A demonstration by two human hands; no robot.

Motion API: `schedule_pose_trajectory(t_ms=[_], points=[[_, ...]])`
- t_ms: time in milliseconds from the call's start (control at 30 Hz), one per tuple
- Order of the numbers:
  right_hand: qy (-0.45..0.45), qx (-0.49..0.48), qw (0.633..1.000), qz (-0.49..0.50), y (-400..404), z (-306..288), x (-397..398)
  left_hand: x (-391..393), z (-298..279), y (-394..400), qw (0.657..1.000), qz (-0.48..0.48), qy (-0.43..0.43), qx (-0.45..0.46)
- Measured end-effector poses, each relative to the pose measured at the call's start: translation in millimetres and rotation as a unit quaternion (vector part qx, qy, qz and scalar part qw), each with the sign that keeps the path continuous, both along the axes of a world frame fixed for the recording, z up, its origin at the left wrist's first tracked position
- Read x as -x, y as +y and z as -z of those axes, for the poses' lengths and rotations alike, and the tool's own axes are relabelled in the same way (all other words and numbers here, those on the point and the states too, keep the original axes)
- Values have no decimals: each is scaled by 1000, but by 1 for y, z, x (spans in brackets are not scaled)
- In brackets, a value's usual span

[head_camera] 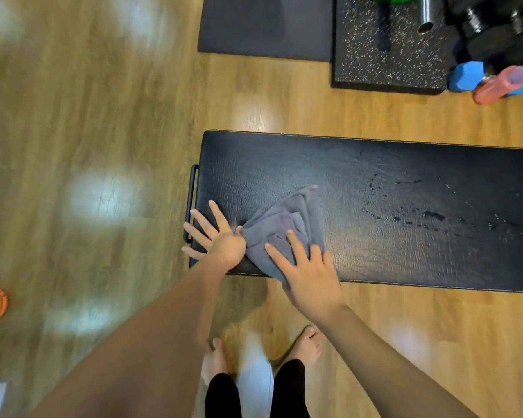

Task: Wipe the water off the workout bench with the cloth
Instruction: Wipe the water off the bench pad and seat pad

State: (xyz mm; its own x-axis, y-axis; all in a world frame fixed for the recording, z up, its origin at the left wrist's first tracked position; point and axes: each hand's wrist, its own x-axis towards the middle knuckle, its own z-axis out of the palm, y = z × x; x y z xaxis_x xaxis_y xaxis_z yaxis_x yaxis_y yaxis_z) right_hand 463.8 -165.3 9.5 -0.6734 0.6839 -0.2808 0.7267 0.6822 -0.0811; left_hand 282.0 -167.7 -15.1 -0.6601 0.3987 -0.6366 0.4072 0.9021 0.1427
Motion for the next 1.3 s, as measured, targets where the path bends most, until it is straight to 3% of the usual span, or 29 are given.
schedule_pose_trajectory(t_ms=[133,300,400,467,600,767,867,1000,1100,1200,1300], points=[[2,-23,999,-26,60,-2,-16,3,1,2,1000,2,-16,12],[-33,-43,985,162,134,-7,15,2,3,4,1000,-5,-12,27],[-37,-35,970,239,125,-5,43,2,6,5,1000,-6,-6,28],[-19,-35,979,202,86,-1,49,2,8,4,1000,-9,0,19],[27,-25,999,38,1,0,24,-5,8,2,999,-6,49,8],[42,-53,996,-60,25,6,-25,-5,11,2,999,3,53,5],[27,-48,998,-33,71,4,-24,-1,12,3,999,-1,36,20],[-6,-34,993,113,128,-10,-1,-1,8,4,1000,-2,20,23],[-31,-28,981,188,128,-11,22,-1,5,3,1000,-1,18,25],[-29,-11,983,180,88,-10,28,-3,0,4,999,-1,23,29],[0,-2,995,97,29,-9,9,-5,-3,5,999,-1,22,26]])
